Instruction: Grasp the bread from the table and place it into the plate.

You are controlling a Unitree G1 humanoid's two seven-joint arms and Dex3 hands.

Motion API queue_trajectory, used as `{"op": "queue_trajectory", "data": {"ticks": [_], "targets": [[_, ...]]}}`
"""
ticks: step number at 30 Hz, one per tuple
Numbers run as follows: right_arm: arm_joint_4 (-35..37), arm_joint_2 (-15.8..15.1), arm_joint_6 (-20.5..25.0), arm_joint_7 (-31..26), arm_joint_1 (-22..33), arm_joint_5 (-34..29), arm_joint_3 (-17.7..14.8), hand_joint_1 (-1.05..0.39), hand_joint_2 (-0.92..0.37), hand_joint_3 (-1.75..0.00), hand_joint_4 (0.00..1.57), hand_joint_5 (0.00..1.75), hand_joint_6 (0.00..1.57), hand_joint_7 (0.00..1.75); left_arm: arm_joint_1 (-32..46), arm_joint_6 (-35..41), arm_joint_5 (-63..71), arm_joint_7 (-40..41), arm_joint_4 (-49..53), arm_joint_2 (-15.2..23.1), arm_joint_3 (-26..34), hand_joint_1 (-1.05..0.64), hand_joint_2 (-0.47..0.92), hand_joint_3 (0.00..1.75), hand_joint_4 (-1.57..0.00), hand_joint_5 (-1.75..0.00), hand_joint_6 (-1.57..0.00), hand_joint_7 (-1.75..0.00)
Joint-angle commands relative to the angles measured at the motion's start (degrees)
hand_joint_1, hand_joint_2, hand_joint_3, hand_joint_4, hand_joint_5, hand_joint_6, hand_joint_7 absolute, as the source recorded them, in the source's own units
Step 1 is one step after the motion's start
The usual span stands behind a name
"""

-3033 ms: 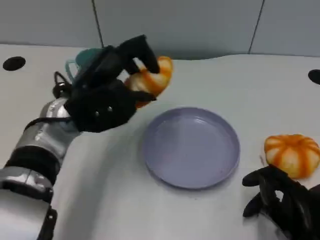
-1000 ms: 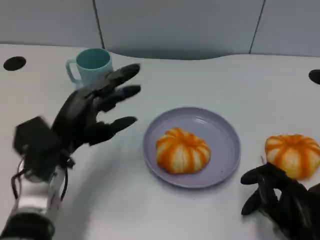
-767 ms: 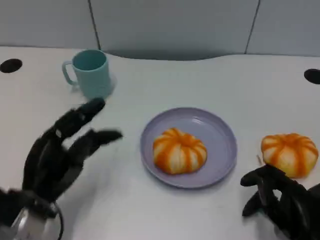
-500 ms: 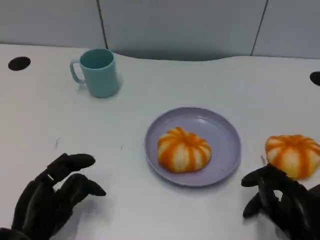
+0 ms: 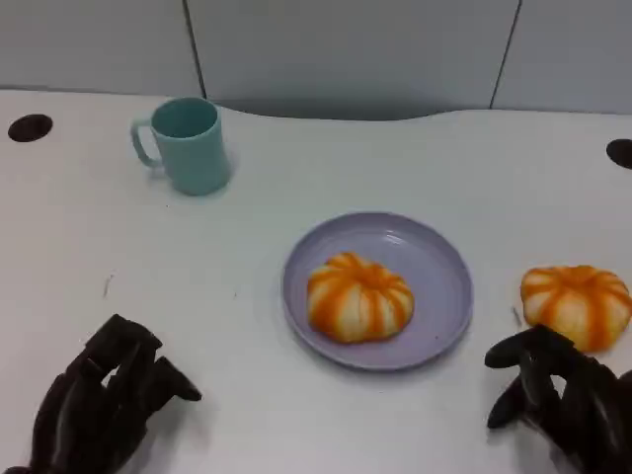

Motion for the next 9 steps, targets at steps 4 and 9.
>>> {"op": "queue_trajectory", "data": {"ticks": [4, 9], "targets": [[-0.2, -1.0, 2.1, -1.3, -0.3, 0.0, -1.0, -0.28, -0.92, -0.54, 0.51, 1.75, 0.42, 1.51, -0.2, 1.3, 0.0, -0.1, 0.4, -0.2, 1.5, -0.54, 0.92, 0.27, -0.59, -1.75, -0.39, -1.75], [-0.2, -1.7, 1.7, -1.1, -0.4, -0.7, -0.7, -0.27, -0.92, -0.54, 0.52, 1.75, 0.41, 1.51, -0.2, 0.8, 0.8, 0.4, 0.3, -0.5, 1.6, -0.54, 0.92, 0.26, -0.59, -1.75, -0.4, -1.75]]}}
